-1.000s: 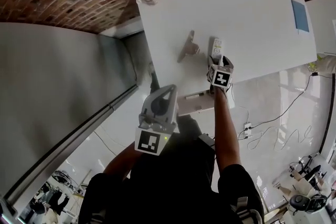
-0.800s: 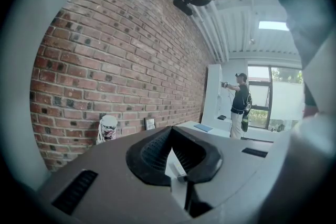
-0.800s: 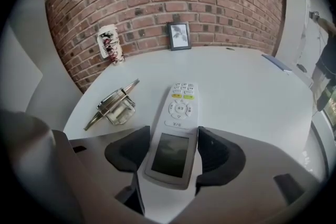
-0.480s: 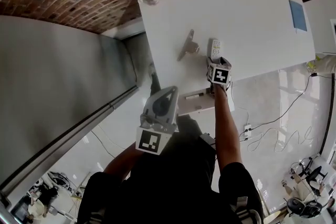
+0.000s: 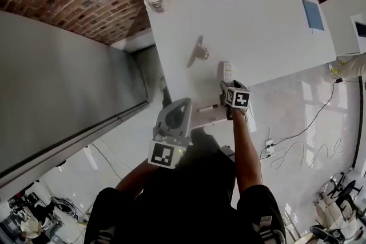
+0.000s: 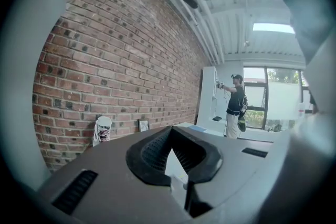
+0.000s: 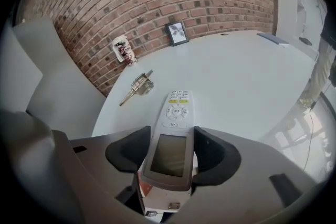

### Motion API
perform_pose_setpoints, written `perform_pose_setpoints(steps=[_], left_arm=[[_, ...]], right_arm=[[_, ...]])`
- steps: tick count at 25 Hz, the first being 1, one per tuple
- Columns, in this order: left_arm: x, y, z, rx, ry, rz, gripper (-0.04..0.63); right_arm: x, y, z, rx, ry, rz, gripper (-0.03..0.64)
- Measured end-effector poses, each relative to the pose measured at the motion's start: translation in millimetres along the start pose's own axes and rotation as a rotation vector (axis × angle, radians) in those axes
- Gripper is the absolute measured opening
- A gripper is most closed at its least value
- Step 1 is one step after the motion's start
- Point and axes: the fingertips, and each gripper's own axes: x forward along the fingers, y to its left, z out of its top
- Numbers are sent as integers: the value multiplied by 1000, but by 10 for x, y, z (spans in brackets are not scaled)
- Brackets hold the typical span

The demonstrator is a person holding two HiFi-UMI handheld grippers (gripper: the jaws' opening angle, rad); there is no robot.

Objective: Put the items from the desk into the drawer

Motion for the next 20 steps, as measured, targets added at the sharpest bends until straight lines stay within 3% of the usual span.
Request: perform_pose_setpoints(steps=[5, 10, 16, 20], left_arm=[[-30, -262, -31, 27, -18, -34, 2], [-68, -569, -71, 26, -20, -64, 2], [-50, -720, -167, 37, -6, -37, 2], [-12, -733, -214, 49, -6, -32, 2]], right_arm=[[-259, 9, -240, 155, -1, 124, 252], [-586, -17, -438, 239, 1, 220, 252], [-1024, -19, -692, 258, 19, 295, 252], [-1105, -48, -1008, 229, 64, 300, 252]])
